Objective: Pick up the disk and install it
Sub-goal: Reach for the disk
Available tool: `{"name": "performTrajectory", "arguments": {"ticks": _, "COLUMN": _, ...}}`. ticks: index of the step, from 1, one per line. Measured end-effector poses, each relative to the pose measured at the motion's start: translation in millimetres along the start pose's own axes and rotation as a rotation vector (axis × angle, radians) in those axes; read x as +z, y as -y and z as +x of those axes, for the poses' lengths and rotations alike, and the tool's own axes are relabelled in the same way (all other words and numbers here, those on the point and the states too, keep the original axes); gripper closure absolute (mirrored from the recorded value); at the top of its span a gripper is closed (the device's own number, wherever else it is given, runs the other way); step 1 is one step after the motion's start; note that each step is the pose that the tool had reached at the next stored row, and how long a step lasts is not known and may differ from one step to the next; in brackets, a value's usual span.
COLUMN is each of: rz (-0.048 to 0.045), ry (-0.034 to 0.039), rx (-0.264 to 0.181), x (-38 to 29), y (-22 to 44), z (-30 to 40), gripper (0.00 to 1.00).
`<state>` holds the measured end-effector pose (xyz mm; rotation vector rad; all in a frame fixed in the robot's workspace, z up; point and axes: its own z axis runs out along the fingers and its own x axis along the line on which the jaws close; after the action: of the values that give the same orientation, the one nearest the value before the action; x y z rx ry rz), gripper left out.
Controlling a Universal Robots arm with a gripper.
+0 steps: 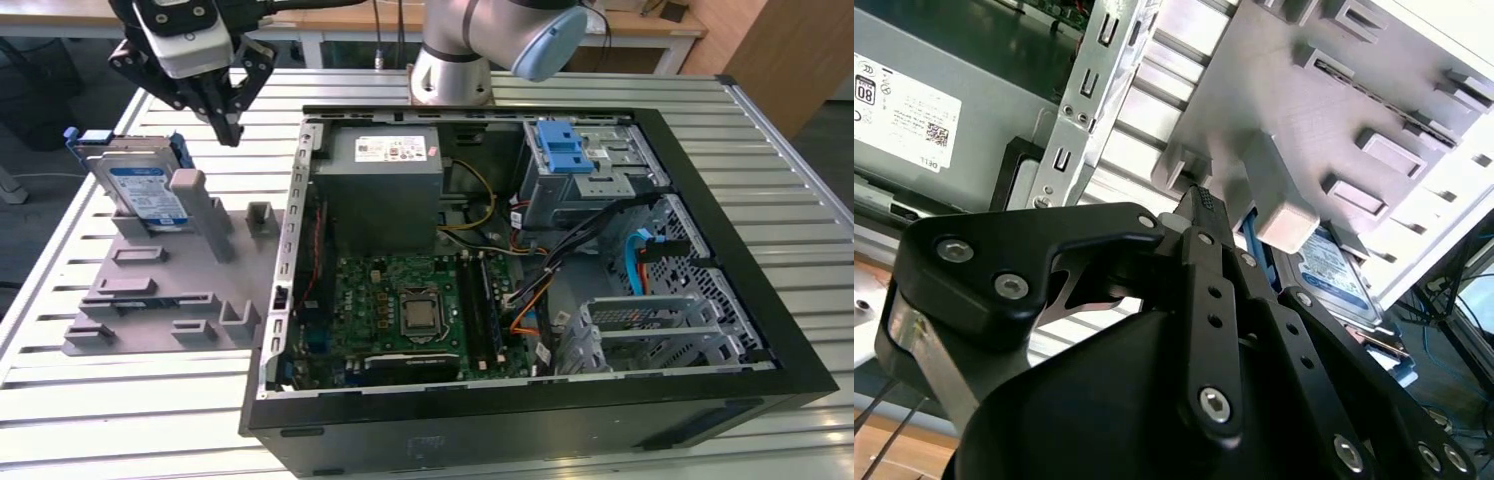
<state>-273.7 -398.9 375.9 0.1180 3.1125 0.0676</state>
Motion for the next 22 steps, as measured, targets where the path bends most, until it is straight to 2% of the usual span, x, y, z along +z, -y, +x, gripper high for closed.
{"name": "performTrajectory", "arguments": {"ticks": 22, "rz": 0.0000, "ry": -0.0011, "rx": 0.000, "x": 2.0, "y": 0.5, "z": 5.0, "gripper": 0.89}}
